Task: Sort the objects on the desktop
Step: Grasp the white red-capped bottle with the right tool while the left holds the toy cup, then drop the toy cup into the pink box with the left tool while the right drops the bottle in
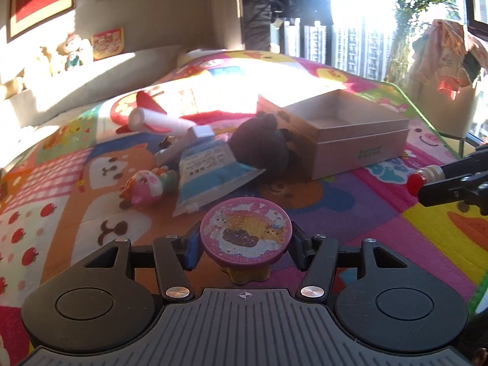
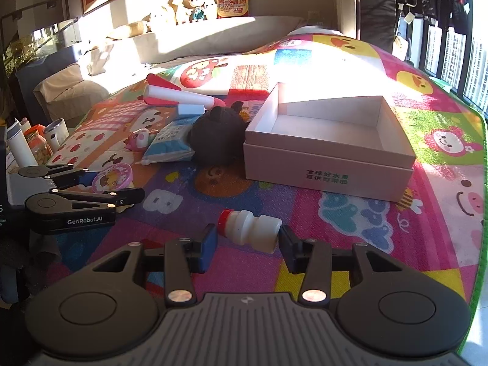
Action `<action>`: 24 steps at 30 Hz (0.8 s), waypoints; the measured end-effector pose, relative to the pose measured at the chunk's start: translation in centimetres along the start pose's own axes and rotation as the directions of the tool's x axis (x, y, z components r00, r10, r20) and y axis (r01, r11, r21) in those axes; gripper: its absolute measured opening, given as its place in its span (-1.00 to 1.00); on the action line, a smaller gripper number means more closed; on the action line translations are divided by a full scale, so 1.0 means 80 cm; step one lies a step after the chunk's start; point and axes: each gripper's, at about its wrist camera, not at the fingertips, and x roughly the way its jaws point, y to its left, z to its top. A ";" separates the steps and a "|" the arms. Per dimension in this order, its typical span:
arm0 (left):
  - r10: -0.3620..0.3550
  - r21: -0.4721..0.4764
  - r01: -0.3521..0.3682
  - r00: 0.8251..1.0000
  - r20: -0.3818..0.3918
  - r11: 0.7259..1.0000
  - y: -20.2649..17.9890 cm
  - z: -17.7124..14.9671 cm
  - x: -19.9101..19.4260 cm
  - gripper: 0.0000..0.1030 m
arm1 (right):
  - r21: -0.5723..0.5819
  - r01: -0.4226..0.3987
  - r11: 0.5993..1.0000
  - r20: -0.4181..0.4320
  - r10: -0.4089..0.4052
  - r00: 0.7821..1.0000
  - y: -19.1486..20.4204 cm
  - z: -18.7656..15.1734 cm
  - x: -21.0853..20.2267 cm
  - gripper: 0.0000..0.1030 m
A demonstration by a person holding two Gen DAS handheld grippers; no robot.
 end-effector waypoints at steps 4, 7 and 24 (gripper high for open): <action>-0.119 0.041 0.116 0.990 0.079 0.992 -0.026 0.036 -0.017 0.18 | -0.007 0.030 1.000 0.037 -0.029 0.999 -0.009 0.002 -0.028 -0.15; -0.222 0.063 0.216 0.966 0.134 0.974 -0.038 0.079 -0.012 0.18 | -0.019 0.066 0.998 0.085 -0.064 0.994 -0.017 0.014 -0.051 -0.15; -0.173 -0.102 0.192 0.970 0.171 0.976 0.027 0.170 0.098 0.87 | 0.137 0.167 0.976 0.184 -0.191 0.964 -0.094 0.119 0.047 0.18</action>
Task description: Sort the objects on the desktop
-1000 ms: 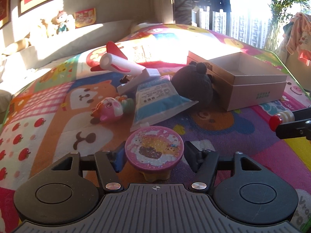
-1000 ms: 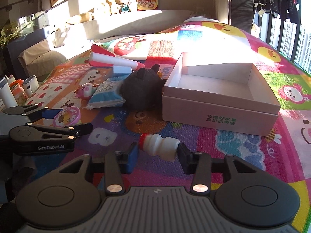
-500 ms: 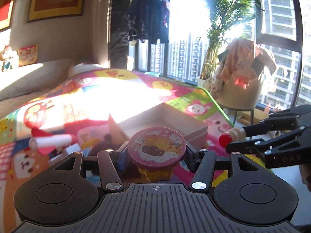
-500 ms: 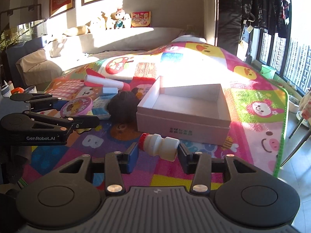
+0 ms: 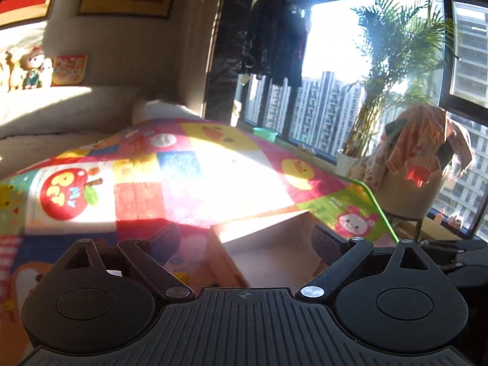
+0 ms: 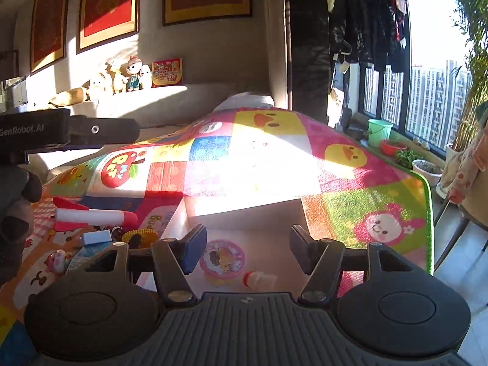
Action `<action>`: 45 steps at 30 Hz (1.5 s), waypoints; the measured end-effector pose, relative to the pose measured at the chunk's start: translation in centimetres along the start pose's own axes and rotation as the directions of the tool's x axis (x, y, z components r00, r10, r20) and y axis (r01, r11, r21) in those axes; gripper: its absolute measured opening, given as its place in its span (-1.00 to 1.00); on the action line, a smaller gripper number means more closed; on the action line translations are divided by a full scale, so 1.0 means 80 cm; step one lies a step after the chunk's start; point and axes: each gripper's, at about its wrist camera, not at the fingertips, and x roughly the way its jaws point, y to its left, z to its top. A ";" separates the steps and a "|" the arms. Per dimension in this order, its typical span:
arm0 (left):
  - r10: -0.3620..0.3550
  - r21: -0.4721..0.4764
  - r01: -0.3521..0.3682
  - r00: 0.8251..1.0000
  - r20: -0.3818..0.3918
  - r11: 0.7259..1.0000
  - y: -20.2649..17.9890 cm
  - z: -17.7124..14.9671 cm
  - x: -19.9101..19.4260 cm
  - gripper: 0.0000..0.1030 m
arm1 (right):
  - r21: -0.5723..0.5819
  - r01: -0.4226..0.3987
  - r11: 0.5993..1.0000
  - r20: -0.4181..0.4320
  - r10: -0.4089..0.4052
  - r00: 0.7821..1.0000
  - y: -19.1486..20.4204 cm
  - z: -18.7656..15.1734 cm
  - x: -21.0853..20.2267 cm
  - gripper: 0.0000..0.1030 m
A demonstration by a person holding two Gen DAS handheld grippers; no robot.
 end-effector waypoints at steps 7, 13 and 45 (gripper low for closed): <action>0.167 0.070 -0.159 0.979 -0.116 0.985 0.030 -0.111 -0.044 0.89 | -0.001 -0.106 0.994 -0.099 0.106 0.989 0.050 -0.039 0.044 0.18; 0.227 -0.012 -0.230 0.967 -0.117 0.973 0.068 -0.142 -0.088 0.94 | -0.133 -0.096 0.986 -0.065 0.089 0.994 0.105 -0.038 0.052 0.19; 0.236 -0.153 -0.248 0.967 -0.090 0.957 0.086 -0.154 -0.098 0.98 | -0.167 -0.265 0.950 0.008 0.270 0.963 0.154 -0.035 0.035 0.82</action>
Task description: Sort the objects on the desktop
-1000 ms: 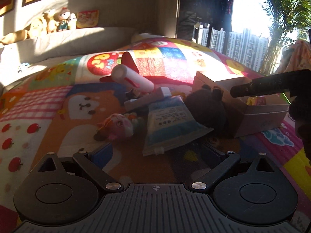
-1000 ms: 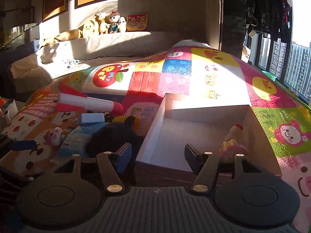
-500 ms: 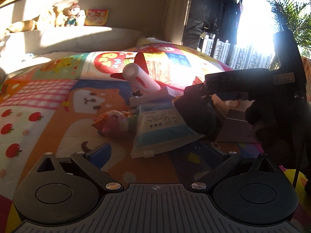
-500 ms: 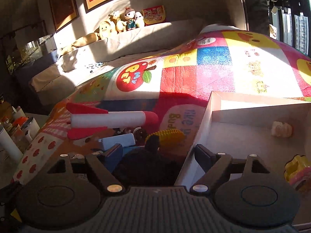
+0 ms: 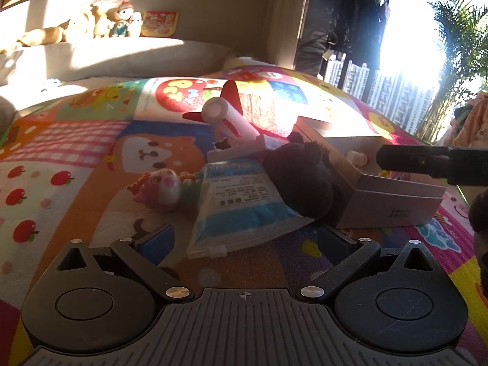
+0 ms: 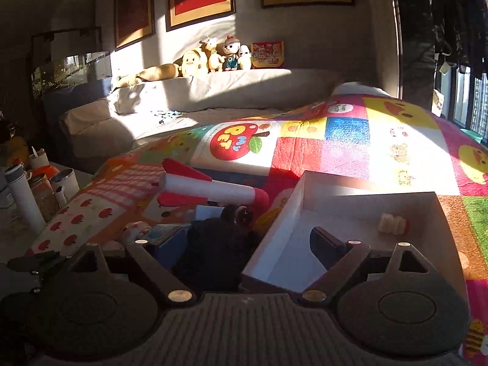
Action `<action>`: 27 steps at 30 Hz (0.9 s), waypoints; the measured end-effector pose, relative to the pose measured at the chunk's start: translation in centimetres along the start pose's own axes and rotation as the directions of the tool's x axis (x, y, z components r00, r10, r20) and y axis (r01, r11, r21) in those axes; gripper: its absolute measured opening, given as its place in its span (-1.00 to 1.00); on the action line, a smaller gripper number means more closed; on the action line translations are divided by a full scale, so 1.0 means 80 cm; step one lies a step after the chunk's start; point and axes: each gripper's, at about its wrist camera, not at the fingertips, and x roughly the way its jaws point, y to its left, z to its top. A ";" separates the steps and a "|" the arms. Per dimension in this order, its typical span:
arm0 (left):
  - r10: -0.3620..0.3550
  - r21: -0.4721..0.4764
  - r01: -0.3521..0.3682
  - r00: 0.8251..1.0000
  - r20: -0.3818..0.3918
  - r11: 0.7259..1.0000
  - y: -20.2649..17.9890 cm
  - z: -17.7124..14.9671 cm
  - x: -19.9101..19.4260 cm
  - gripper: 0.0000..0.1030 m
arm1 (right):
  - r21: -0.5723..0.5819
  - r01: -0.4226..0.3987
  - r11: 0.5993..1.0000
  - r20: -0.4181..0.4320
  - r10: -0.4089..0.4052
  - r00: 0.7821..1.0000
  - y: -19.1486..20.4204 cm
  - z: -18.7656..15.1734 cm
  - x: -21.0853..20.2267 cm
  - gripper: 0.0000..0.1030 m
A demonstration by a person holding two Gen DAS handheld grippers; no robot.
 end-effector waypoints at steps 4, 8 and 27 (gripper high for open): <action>0.006 0.042 -0.006 1.000 0.000 0.999 -0.007 0.005 0.003 0.98 | -0.020 0.045 0.999 -0.004 -0.046 0.999 0.001 -0.034 -0.035 0.89; 0.029 0.111 -0.031 0.999 0.023 0.993 -0.023 0.023 0.015 0.98 | -0.025 0.085 0.996 -0.017 -0.086 0.996 0.003 -0.064 -0.048 0.93; -0.018 0.351 0.025 1.000 -0.022 0.936 -0.076 0.034 0.026 0.22 | 0.183 0.148 0.972 -0.072 -0.137 0.988 -0.033 -0.096 -0.037 1.00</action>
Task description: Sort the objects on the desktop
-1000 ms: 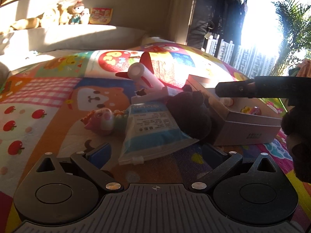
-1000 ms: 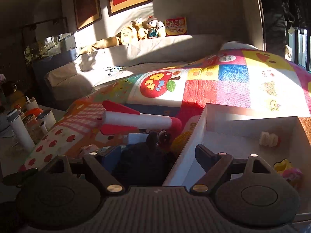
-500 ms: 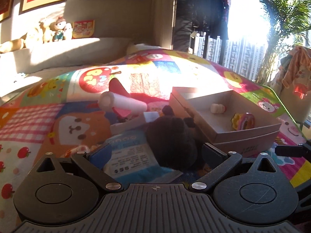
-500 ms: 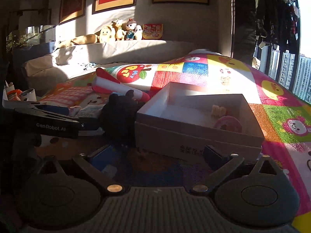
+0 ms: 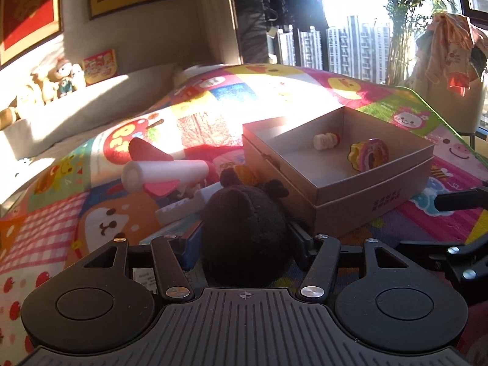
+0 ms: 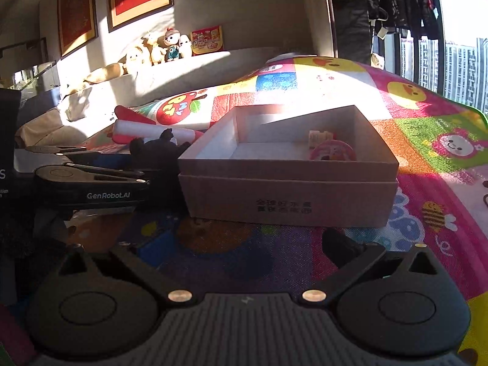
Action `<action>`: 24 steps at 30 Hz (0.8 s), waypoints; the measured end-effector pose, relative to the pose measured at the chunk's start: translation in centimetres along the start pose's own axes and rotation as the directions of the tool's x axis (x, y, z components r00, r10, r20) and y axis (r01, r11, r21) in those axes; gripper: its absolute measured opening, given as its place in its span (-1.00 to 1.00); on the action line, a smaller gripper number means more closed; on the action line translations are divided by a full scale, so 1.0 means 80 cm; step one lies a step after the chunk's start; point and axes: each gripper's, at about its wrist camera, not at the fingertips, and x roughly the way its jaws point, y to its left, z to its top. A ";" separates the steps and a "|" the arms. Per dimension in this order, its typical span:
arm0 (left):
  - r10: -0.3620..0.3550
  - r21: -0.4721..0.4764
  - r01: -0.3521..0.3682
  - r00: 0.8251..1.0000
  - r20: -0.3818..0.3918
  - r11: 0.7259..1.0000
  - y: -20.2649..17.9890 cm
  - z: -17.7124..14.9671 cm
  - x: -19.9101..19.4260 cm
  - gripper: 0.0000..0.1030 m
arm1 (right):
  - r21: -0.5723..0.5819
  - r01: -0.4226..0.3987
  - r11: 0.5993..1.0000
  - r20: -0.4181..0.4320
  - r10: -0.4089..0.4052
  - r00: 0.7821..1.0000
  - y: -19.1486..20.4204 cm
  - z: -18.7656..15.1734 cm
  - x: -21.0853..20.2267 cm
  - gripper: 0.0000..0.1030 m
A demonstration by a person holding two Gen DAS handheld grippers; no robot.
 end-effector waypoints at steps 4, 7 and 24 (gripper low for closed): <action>-0.071 -0.030 0.071 0.997 -0.019 0.997 -0.014 -0.019 -0.050 0.21 | 0.060 -0.001 0.998 0.010 0.001 1.000 -0.012 0.001 -0.002 1.00; -0.196 -0.038 0.195 0.980 -0.027 0.980 -0.029 -0.030 -0.075 0.24 | 0.116 0.012 0.993 0.006 -0.013 1.000 -0.023 0.003 0.000 1.00; 0.122 -0.093 -0.123 0.992 -0.019 0.988 0.037 -0.042 -0.047 0.89 | 0.210 0.082 0.974 -0.034 -0.077 0.996 -0.045 -0.005 -0.004 1.00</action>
